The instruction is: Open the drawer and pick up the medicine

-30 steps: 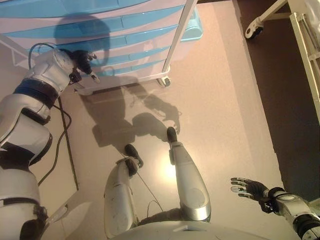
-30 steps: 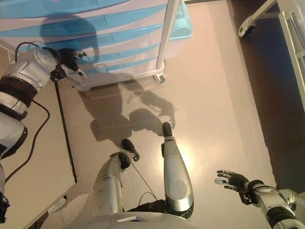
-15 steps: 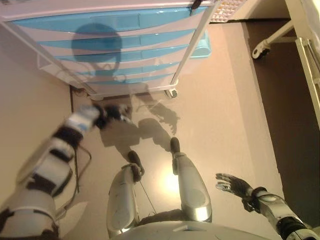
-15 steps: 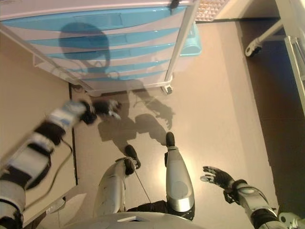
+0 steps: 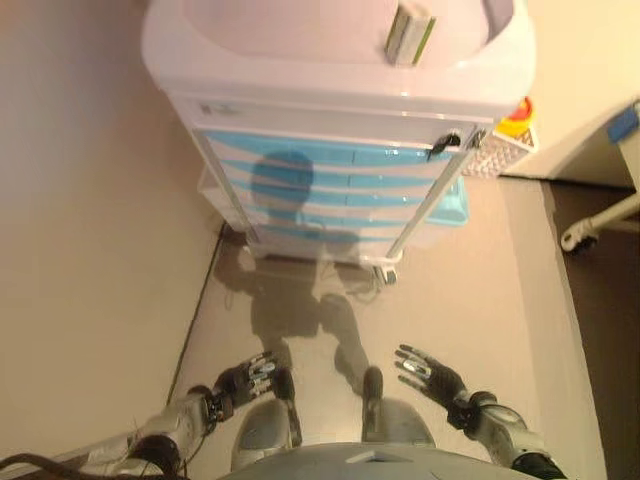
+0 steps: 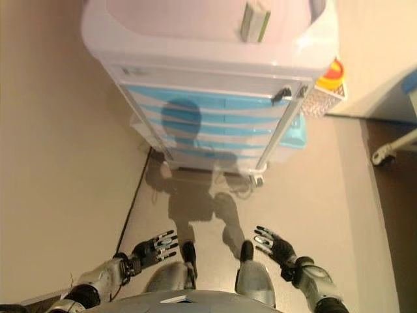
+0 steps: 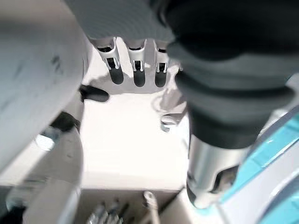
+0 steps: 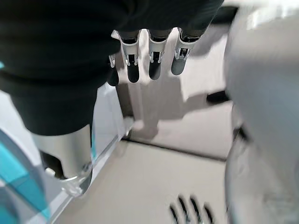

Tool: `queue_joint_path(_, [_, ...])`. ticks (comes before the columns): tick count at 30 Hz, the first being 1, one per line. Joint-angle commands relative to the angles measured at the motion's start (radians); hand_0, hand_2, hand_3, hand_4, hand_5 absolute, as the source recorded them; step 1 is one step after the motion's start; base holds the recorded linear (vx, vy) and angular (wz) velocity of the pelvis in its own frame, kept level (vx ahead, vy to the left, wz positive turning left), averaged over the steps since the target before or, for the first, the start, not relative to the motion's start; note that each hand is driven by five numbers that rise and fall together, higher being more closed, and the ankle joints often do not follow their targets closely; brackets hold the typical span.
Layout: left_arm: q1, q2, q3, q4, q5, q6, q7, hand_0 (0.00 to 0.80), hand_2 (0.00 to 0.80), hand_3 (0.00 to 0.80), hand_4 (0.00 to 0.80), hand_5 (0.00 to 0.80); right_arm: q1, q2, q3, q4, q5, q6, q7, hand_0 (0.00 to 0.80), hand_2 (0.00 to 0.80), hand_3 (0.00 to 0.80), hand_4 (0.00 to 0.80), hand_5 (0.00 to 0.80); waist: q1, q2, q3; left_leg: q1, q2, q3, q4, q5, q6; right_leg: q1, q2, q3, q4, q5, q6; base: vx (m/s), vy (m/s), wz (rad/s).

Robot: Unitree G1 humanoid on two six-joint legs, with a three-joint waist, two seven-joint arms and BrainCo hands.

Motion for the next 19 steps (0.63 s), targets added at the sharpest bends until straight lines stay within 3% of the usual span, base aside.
queue_joint_path(1, [-0.002, -0.034, 0.009, 0.056, -0.081, -0.049, -0.043, 0.0, 0.0, 0.0, 0.0, 0.0, 0.015, 0.016, 0.019, 0.031, 0.079, -0.03, 0.039, 0.0, 0.0, 0.0, 0.0, 0.0, 0.03, 0.013, -0.015, -0.017, 0.01, -0.079, 0.01, -0.025, -0.018, -0.014, -0.02, -0.03, 0.125, -0.06, 0.014, 0.049, 0.046, 0.09])
queue_joint_path(8, [0.034, -0.096, 0.033, 0.07, -0.2, -0.101, -0.085, 0.0, 0.0, 0.0, 0.0, 0.0, 0.02, 0.096, -0.033, 0.122, 0.27, -0.048, 0.1, 0.0, 0.0, 0.0, 0.0, 0.0, 0.048, 0.031, -0.052, 0.009, 0.001, -0.105, -0.025, -0.015, -0.017, 0.018, -0.021, -0.058, 0.126, -0.081, 0.012, -0.018, 0.044, 0.11])
queue_joint_path(14, [0.025, -0.122, 0.034, 0.09, -0.309, -0.107, -0.054, 0.0, 0.0, 0.0, 0.0, 0.0, -0.002, 0.119, -0.036, 0.219, 0.307, -0.071, 0.146, 0.0, 0.0, 0.0, 0.0, 0.0, 0.063, 0.04, -0.079, 0.031, -0.004, -0.116, -0.077, 0.01, -0.017, 0.048, -0.02, -0.084, 0.111, -0.083, 0.012, -0.037, 0.015, 0.13])
queue_joint_path(19, [0.009, -0.139, 0.036, 0.133, -0.285, -0.111, -0.048, 0.0, 0.0, 0.0, 0.0, 0.0, -0.014, 0.126, -0.026, 0.252, 0.331, -0.076, 0.163, 0.0, 0.0, 0.0, 0.0, 0.0, 0.065, 0.037, -0.096, 0.042, -0.008, -0.122, -0.092, 0.013, -0.016, 0.061, -0.018, -0.089, 0.099, -0.082, 0.011, -0.01, 0.006, 0.12])
